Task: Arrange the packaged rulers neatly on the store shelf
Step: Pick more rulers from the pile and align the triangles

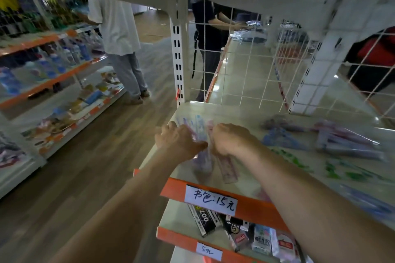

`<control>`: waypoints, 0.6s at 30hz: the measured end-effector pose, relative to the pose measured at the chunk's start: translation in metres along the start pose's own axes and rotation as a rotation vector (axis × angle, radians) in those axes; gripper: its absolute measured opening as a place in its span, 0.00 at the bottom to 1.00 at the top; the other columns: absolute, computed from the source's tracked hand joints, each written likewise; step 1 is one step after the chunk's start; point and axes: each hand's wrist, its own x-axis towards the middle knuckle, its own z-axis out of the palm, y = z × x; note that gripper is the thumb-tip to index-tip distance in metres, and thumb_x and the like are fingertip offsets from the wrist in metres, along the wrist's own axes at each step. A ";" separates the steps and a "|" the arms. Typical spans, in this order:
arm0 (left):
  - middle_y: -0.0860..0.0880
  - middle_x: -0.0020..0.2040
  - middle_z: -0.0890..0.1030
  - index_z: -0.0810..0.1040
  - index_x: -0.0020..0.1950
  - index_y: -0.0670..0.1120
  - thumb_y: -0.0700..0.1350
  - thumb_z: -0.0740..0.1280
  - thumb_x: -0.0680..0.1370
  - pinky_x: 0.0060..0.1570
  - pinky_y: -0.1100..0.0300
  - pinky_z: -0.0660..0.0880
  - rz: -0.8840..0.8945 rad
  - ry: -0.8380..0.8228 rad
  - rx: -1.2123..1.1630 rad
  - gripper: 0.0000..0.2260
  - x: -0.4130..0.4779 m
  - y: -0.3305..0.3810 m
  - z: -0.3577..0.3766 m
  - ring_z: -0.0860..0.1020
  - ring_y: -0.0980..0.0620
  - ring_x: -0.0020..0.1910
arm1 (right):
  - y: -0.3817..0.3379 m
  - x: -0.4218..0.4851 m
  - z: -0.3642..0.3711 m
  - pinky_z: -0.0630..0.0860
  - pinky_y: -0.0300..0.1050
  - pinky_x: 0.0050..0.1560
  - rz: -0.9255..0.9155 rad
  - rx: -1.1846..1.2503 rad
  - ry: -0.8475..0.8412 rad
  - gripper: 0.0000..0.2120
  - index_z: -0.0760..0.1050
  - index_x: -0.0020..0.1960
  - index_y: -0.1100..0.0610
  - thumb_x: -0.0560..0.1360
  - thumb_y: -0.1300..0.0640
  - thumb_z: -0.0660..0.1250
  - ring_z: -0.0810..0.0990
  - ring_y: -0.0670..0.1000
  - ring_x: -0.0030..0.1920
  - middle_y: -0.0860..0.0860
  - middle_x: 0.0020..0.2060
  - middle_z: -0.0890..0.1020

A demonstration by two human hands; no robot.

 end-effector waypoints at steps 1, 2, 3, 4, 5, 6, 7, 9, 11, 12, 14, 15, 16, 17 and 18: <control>0.43 0.66 0.69 0.71 0.67 0.51 0.67 0.65 0.71 0.61 0.49 0.65 0.012 -0.010 -0.017 0.30 0.001 -0.001 -0.001 0.65 0.43 0.67 | -0.001 0.000 -0.001 0.70 0.43 0.48 -0.003 -0.005 -0.006 0.17 0.71 0.62 0.57 0.74 0.59 0.64 0.78 0.58 0.58 0.56 0.59 0.78; 0.43 0.66 0.69 0.70 0.67 0.49 0.65 0.65 0.71 0.61 0.50 0.66 0.030 -0.022 -0.028 0.30 0.003 -0.003 -0.003 0.66 0.42 0.67 | -0.001 -0.001 -0.003 0.69 0.43 0.48 -0.008 -0.009 -0.008 0.18 0.70 0.63 0.57 0.74 0.58 0.65 0.78 0.58 0.59 0.56 0.59 0.78; 0.42 0.65 0.70 0.70 0.68 0.49 0.64 0.65 0.72 0.61 0.51 0.67 0.048 -0.036 -0.042 0.30 0.005 -0.005 -0.004 0.67 0.42 0.66 | -0.002 -0.001 -0.004 0.67 0.42 0.47 -0.009 -0.015 -0.015 0.19 0.70 0.64 0.57 0.74 0.58 0.65 0.77 0.57 0.59 0.56 0.60 0.77; 0.41 0.64 0.70 0.70 0.68 0.48 0.63 0.66 0.72 0.62 0.51 0.67 0.059 -0.048 -0.065 0.30 0.008 -0.008 -0.004 0.68 0.41 0.65 | -0.002 -0.002 -0.005 0.66 0.42 0.46 -0.004 -0.021 -0.026 0.20 0.70 0.65 0.58 0.74 0.58 0.66 0.77 0.57 0.60 0.56 0.61 0.77; 0.42 0.64 0.71 0.70 0.67 0.49 0.63 0.66 0.71 0.63 0.50 0.68 0.063 -0.060 -0.092 0.29 0.010 -0.010 -0.004 0.68 0.41 0.65 | -0.002 -0.001 -0.007 0.66 0.42 0.45 0.010 -0.024 -0.047 0.20 0.70 0.65 0.59 0.74 0.59 0.67 0.77 0.58 0.59 0.57 0.61 0.77; 0.42 0.63 0.72 0.71 0.66 0.49 0.63 0.67 0.70 0.62 0.48 0.69 0.066 -0.074 -0.113 0.29 0.013 -0.012 -0.004 0.69 0.42 0.65 | -0.002 0.000 -0.008 0.67 0.42 0.45 0.028 -0.023 -0.074 0.20 0.71 0.64 0.60 0.73 0.59 0.67 0.78 0.58 0.58 0.57 0.60 0.77; 0.42 0.61 0.74 0.73 0.63 0.49 0.63 0.67 0.69 0.62 0.47 0.69 0.072 -0.085 -0.122 0.27 0.014 -0.013 -0.003 0.69 0.42 0.64 | -0.001 0.001 -0.010 0.67 0.41 0.43 0.047 -0.019 -0.101 0.20 0.71 0.63 0.62 0.73 0.59 0.68 0.79 0.59 0.57 0.58 0.60 0.78; 0.43 0.55 0.76 0.77 0.53 0.48 0.64 0.67 0.68 0.58 0.47 0.71 0.083 -0.095 -0.114 0.24 0.017 -0.015 -0.003 0.71 0.42 0.61 | 0.003 0.003 -0.012 0.69 0.41 0.40 0.084 -0.003 -0.147 0.18 0.73 0.59 0.62 0.72 0.57 0.70 0.80 0.58 0.49 0.59 0.56 0.80; 0.44 0.50 0.76 0.77 0.47 0.46 0.64 0.67 0.68 0.56 0.47 0.73 0.082 -0.085 -0.113 0.22 0.018 -0.015 -0.003 0.72 0.42 0.59 | 0.006 0.005 -0.012 0.70 0.42 0.39 0.108 0.021 -0.172 0.17 0.74 0.55 0.61 0.70 0.55 0.72 0.78 0.57 0.42 0.58 0.52 0.81; 0.43 0.52 0.74 0.77 0.50 0.46 0.65 0.67 0.69 0.57 0.47 0.73 0.081 -0.084 -0.107 0.24 0.018 -0.014 -0.003 0.72 0.43 0.60 | 0.006 0.005 -0.012 0.71 0.42 0.39 0.116 0.033 -0.179 0.17 0.74 0.54 0.61 0.70 0.55 0.73 0.78 0.57 0.42 0.57 0.50 0.81; 0.43 0.60 0.72 0.74 0.62 0.45 0.69 0.65 0.68 0.59 0.47 0.71 0.075 -0.070 -0.047 0.34 0.014 -0.011 -0.001 0.70 0.42 0.62 | 0.005 0.007 -0.012 0.72 0.43 0.38 0.131 0.056 -0.201 0.15 0.75 0.52 0.61 0.70 0.56 0.73 0.79 0.56 0.40 0.56 0.42 0.80; 0.43 0.63 0.70 0.71 0.66 0.45 0.71 0.65 0.66 0.60 0.47 0.70 0.077 -0.051 -0.007 0.38 0.010 -0.008 -0.001 0.69 0.42 0.63 | 0.005 0.009 -0.012 0.73 0.43 0.35 0.136 0.063 -0.213 0.12 0.75 0.48 0.61 0.70 0.57 0.73 0.78 0.55 0.37 0.55 0.37 0.79; 0.43 0.65 0.69 0.68 0.68 0.45 0.71 0.66 0.66 0.61 0.47 0.70 0.080 -0.036 0.021 0.41 0.008 -0.005 -0.001 0.68 0.42 0.65 | 0.005 0.010 -0.013 0.72 0.42 0.33 0.142 0.066 -0.222 0.09 0.75 0.44 0.60 0.69 0.57 0.73 0.77 0.54 0.33 0.54 0.33 0.77; 0.43 0.65 0.69 0.67 0.70 0.45 0.70 0.66 0.66 0.61 0.47 0.69 0.083 -0.029 0.031 0.40 0.007 -0.003 -0.001 0.67 0.42 0.65 | 0.005 0.010 -0.013 0.72 0.42 0.31 0.147 0.067 -0.229 0.08 0.75 0.41 0.60 0.69 0.58 0.73 0.76 0.53 0.31 0.53 0.30 0.76; 0.43 0.65 0.68 0.67 0.69 0.45 0.68 0.67 0.68 0.61 0.48 0.68 0.088 -0.026 0.028 0.38 0.007 -0.002 0.000 0.67 0.42 0.65 | 0.006 0.011 -0.013 0.71 0.41 0.31 0.152 0.069 -0.233 0.08 0.74 0.38 0.60 0.69 0.59 0.73 0.76 0.52 0.30 0.53 0.29 0.76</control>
